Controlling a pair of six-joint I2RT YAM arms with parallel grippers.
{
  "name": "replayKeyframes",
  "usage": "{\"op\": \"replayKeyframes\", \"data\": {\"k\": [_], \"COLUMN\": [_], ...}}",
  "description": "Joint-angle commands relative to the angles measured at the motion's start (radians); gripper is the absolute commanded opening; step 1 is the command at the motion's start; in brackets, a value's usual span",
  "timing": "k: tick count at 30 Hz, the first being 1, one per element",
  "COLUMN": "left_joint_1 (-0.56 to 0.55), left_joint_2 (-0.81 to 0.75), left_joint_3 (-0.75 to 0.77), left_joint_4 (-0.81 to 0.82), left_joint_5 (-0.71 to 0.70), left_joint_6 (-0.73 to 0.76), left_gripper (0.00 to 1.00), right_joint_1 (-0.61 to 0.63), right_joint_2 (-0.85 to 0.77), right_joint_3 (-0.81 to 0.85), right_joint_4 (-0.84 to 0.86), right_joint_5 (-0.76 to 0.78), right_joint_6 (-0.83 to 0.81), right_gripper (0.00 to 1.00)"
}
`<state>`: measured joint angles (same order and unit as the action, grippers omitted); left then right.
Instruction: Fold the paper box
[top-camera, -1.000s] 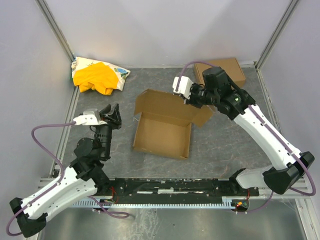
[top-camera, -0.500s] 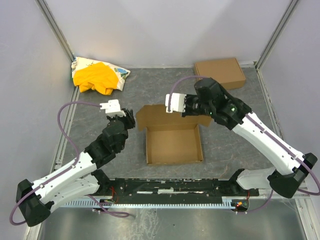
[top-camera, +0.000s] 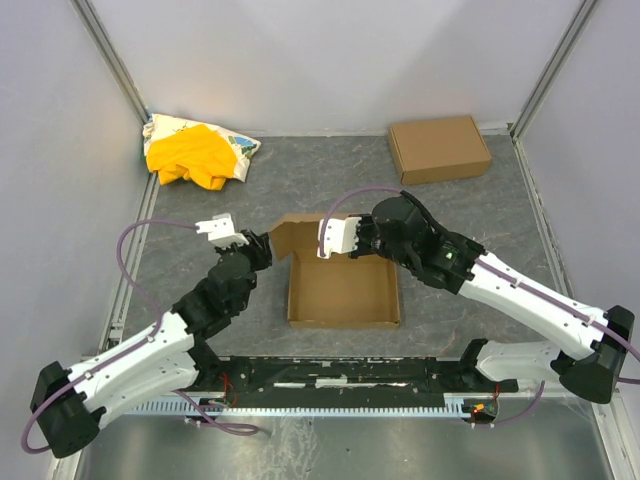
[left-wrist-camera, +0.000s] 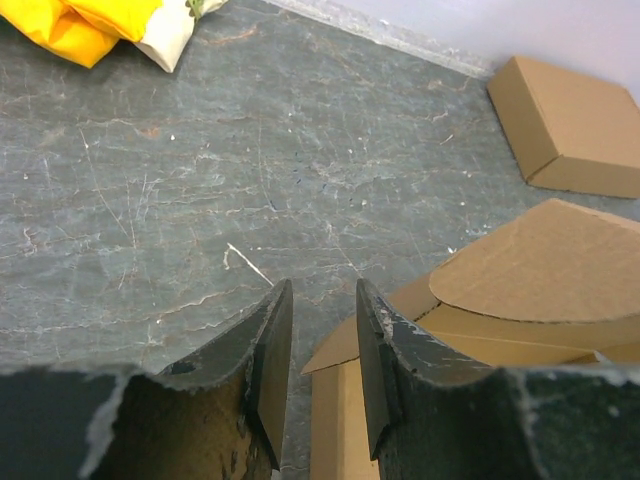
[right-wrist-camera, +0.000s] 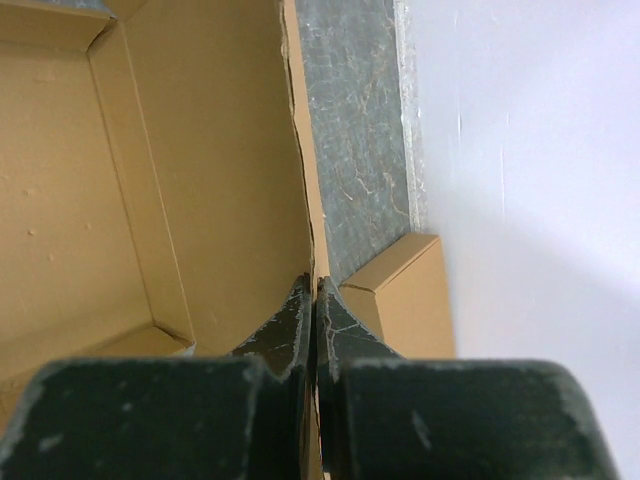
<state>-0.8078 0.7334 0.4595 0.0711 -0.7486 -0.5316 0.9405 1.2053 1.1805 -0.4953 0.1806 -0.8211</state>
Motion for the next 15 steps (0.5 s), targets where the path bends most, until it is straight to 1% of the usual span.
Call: {"op": "replayKeyframes", "data": {"k": [1,7,10,15], "left_joint_1": [0.011,0.018,0.018,0.018], "left_joint_2": [0.066,0.149,0.145,0.123], "left_joint_3": [0.023,0.071,0.064,0.01], "left_joint_4": [0.068,0.117,0.161,0.226], "left_joint_5": [0.009,0.069,0.12,0.209], "left_joint_6": [-0.005,0.011,-0.006,-0.084], "left_gripper": [0.39,0.39,0.38,0.36], "right_joint_1": [0.006,0.005,0.005,0.006], "right_joint_2": [-0.038,-0.035,-0.033,-0.039], "right_joint_3": [-0.026,0.002,0.005,-0.003], "right_joint_4": [0.077,0.043,0.033,0.037], "right_joint_5": [0.025,0.011,-0.002,-0.038], "right_joint_6": [0.04,0.027,0.03,0.061], "right_gripper": [0.02,0.02,0.02,0.02]}}
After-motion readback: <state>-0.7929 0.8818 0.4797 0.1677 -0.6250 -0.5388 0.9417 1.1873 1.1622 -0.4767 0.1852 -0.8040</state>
